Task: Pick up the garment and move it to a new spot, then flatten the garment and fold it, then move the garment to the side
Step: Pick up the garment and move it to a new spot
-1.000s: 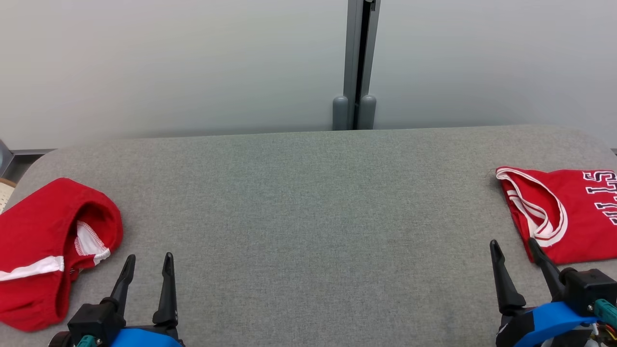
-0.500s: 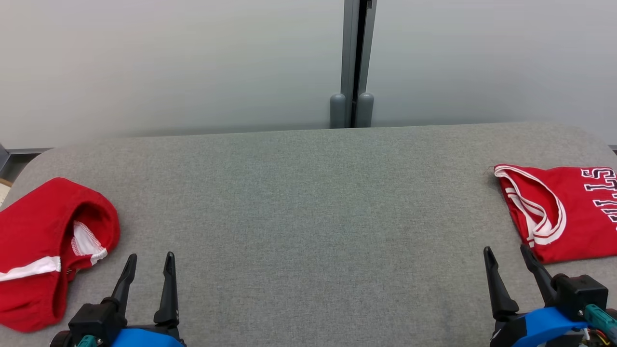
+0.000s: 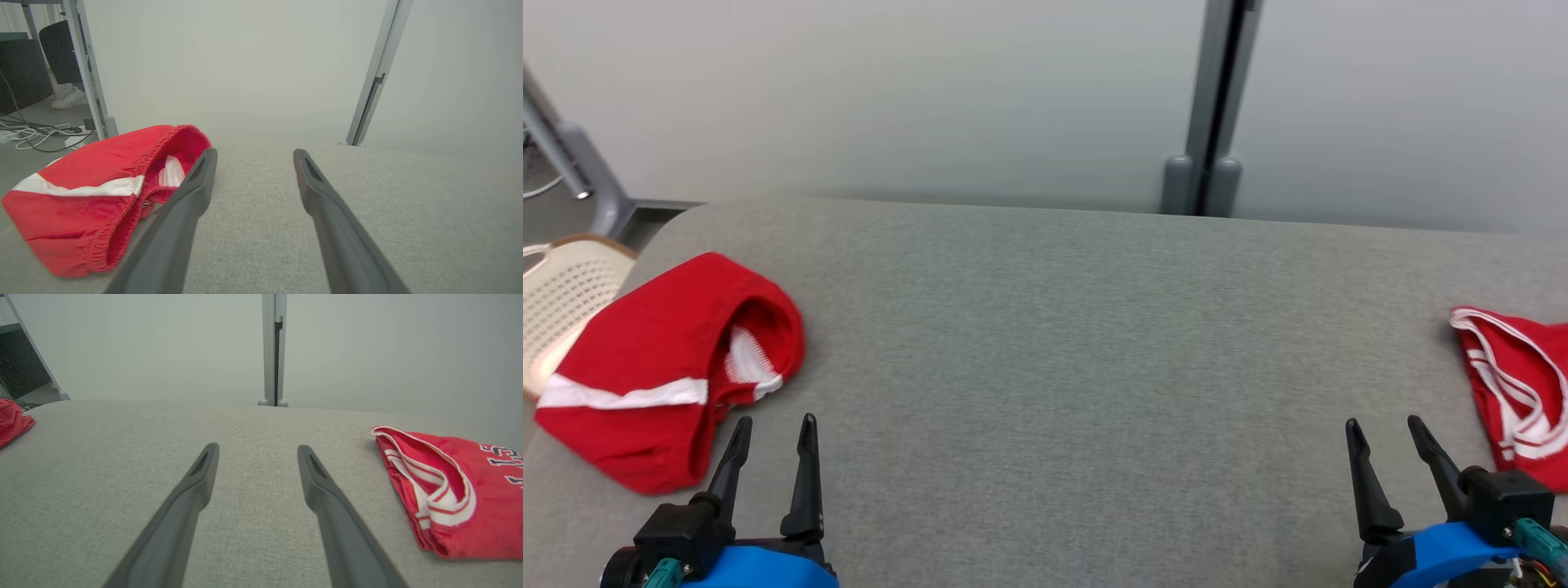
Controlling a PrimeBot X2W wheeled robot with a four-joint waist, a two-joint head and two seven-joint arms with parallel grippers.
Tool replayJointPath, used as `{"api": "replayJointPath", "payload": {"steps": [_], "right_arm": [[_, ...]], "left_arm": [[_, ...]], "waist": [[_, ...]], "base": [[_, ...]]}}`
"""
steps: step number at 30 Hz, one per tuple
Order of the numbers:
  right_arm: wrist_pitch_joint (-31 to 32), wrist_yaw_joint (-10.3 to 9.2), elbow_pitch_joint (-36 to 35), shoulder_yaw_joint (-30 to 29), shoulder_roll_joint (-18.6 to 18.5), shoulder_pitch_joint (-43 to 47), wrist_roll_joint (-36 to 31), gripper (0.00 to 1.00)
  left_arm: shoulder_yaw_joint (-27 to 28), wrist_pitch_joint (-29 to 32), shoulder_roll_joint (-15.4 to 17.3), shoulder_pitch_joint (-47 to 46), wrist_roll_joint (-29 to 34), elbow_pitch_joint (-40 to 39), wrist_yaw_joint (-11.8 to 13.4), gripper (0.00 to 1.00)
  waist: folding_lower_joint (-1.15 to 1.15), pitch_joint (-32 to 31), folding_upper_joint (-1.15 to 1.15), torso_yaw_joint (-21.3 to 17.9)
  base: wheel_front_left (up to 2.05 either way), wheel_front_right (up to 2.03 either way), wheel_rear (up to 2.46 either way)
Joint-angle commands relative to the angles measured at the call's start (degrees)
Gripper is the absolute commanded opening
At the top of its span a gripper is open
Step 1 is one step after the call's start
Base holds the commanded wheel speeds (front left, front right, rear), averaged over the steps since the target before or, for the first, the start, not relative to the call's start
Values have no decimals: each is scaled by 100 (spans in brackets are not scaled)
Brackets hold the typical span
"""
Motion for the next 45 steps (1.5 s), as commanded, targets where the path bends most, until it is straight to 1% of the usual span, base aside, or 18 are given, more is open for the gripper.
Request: {"api": "replayJointPath", "payload": {"steps": [1, 4, 9, 13, 18, 22, 30, 37, 40, 41, 45], "right_arm": [[-28, 2, 22, 15, 9, -69, -7, 100], [-33, 2, 36, 38, 9, -89, -17, 100], [-12, 2, 13, 94, 10, -130, -50, 100], [0, 2, -3, 129, 9, -102, -23, 100], [-3, 2, 28, 194, 9, -47, 47, 100], [-8, 2, 59, 260, 8, -62, 54, 100], [-41, 2, 94, 276, 8, -109, 84, 100], [-31, 2, 88, 305, 8, -137, 92, 100], [-4, 2, 32, 297, 8, -194, 65, 100], [4, 2, 4, 288, 7, -194, 53, 100], [77, 2, -144, 276, 6, -250, -35, 100]], "left_arm": [[24, -22, 19, -22, 37, -10, -15, 100], [18, -22, 13, 21, 44, -17, -31, 100], [9, -23, -24, 62, 91, -49, 9, 100], [39, -23, 18, 121, 63, -80, 5, 100], [79, -23, 47, 165, 30, -95, 5, 100], [97, -23, 58, 186, 0, -100, 28, 100], [64, -21, 46, 203, -21, -167, 81, 100], [99, 62, 12, 182, -124, -240, 134, 100], [138, 275, 40, -59, -256, -404, 100, 100], [140, 402, 96, -165, -277, -473, 77, 100], [210, 1135, 347, -713, -466, -709, 9, 100]], "waist": [[-1, 6, 0, 293], [-1, -1, 0, 597], [-1, 2, 0, 1101], [-1, -5, 0, 1463], [-1, -8, 0, 1834], [-1, -7, 0, 2040], [-1, 6, 0, 2228], [-1, 118, 0, 2154], [-1, 229, 0, 2068], [-1, 272, 0, 2048], [-1, 496, 0, 1941]], "base": [[0, 0, 0], [0, 0, 0], [0, 0, 0], [0, 0, 0], [0, 0, 0], [0, 0, 0], [0, 0, 0], [0, 0, 0], [0, 0, 0], [0, 0, 0], [0, 0, 0]]}}
